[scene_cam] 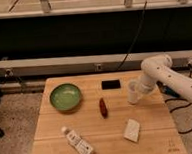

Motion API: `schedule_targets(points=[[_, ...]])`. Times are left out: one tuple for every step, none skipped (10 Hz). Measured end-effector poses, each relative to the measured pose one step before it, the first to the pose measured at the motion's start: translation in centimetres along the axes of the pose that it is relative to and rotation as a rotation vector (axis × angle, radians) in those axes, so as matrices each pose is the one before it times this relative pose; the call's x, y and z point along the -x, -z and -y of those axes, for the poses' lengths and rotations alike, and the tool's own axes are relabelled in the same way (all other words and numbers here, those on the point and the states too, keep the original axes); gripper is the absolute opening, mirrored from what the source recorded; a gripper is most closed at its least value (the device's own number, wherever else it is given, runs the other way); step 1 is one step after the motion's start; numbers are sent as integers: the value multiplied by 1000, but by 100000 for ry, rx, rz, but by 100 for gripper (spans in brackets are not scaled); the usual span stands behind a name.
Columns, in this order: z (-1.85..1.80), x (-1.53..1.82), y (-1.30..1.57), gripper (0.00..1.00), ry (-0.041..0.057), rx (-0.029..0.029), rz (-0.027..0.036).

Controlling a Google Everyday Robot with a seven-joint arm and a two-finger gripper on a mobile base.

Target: Pick up the ceramic cup

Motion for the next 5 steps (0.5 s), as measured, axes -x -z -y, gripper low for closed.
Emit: schedule_targets(points=[[224,-19,176,0,109,-189,-20],[-12,36,139,0,146,292,-25],[-19,-25,178,0,-87,64,32],[-1,-90,228,0,-204,-184,-1],[158,91,78,0,175,-51,88]])
